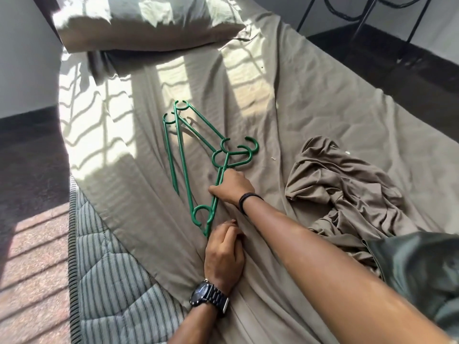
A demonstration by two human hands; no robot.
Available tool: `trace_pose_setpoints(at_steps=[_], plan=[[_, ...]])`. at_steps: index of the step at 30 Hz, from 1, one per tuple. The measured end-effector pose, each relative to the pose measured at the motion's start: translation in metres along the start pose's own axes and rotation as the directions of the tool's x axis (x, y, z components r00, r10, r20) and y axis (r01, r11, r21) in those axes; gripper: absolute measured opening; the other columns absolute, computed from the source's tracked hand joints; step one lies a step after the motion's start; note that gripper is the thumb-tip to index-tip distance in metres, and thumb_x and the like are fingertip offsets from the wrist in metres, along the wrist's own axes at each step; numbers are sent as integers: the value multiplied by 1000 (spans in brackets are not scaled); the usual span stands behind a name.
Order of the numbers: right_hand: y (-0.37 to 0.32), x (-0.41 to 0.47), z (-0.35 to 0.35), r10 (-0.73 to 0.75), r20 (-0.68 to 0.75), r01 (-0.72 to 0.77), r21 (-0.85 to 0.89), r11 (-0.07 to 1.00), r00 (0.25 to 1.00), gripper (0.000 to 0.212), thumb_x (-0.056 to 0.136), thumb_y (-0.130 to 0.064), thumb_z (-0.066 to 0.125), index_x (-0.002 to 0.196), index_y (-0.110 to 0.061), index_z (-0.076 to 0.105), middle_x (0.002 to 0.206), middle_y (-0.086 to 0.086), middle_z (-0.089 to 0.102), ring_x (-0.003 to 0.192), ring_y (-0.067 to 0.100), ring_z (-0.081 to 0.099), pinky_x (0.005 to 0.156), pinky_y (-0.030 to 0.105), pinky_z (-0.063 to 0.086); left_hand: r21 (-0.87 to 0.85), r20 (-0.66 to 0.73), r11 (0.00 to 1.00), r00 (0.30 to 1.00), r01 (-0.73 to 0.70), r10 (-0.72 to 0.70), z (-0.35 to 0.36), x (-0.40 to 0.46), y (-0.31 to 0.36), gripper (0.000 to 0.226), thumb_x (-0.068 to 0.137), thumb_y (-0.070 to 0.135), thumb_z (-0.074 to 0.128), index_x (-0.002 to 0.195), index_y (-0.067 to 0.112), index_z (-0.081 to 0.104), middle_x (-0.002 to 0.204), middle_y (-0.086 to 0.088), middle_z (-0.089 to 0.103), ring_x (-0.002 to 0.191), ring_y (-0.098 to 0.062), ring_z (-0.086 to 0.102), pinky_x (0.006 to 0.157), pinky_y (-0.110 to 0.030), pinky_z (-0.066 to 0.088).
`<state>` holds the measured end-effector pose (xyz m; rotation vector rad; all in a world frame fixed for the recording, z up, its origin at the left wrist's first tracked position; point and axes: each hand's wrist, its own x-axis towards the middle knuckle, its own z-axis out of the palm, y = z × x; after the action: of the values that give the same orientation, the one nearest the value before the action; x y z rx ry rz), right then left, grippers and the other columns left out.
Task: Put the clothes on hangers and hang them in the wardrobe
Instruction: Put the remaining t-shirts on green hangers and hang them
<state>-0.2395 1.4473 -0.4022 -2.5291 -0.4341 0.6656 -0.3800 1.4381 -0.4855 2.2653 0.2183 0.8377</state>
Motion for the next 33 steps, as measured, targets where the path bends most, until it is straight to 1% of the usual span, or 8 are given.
trace_pose_setpoints(at_steps=[7,10,12,18,22,25,28,33], plan=[[48,27,-40,253,-197,-138,461,876,947,21,86,-15,50,90,3,61,100,25,68,96,38,66,80,46,55,24,-28,997,997,-68,69,3,-1,-3,14,84,7,45,88,18,52,96,-11,66,99,-19,58,91,-25,45],[86,11,-88,306,-169,-154,586,796,937,16,93,-5,46,82,2,56,79,20,63,59,31,61,41,29,50,60,-25,998,999,-37,38,2,0,-8,12,86,12,45,92,17,54,99,-12,66,99,-18,57,89,-26,45],[116,-9,-111,317,-123,-171,634,754,940,19,96,-4,42,80,-3,52,72,16,57,49,19,52,30,18,39,100,-3,995,1000,-20,20,3,3,-5,15,84,14,44,93,14,55,98,-10,64,95,-19,55,85,-27,45],[179,-71,-116,285,-115,-157,615,773,952,7,91,-1,54,98,0,55,86,13,61,67,20,63,44,20,46,242,79,968,993,68,-89,-1,13,16,27,79,22,40,95,11,58,91,-8,63,85,-24,56,76,-30,40],[187,-94,-107,287,-200,-121,585,802,937,32,87,-12,64,118,-4,58,104,11,65,86,18,59,72,25,43,25,95,961,957,275,-276,23,33,63,25,85,17,46,99,7,64,87,-12,67,80,-30,61,73,-31,39],[188,-104,-105,313,-200,-144,584,799,928,6,83,-10,65,89,-7,65,85,9,63,78,20,58,69,29,43,-74,292,839,816,539,-498,61,51,102,17,94,17,53,106,6,58,93,-15,66,88,-32,62,74,-35,43],[196,-108,-103,342,-214,-173,557,812,915,12,79,-5,60,82,6,66,79,20,65,74,25,58,63,36,47,-96,342,710,693,697,-634,88,68,105,14,93,22,56,101,10,55,96,-12,66,93,-31,62,78,-35,46],[211,-118,-110,392,-201,-110,758,642,898,26,91,3,43,74,-14,53,73,2,60,59,10,56,45,17,40,-232,314,692,726,683,-612,106,96,84,27,93,15,56,116,2,61,107,-11,68,99,-27,64,87,-39,51]])
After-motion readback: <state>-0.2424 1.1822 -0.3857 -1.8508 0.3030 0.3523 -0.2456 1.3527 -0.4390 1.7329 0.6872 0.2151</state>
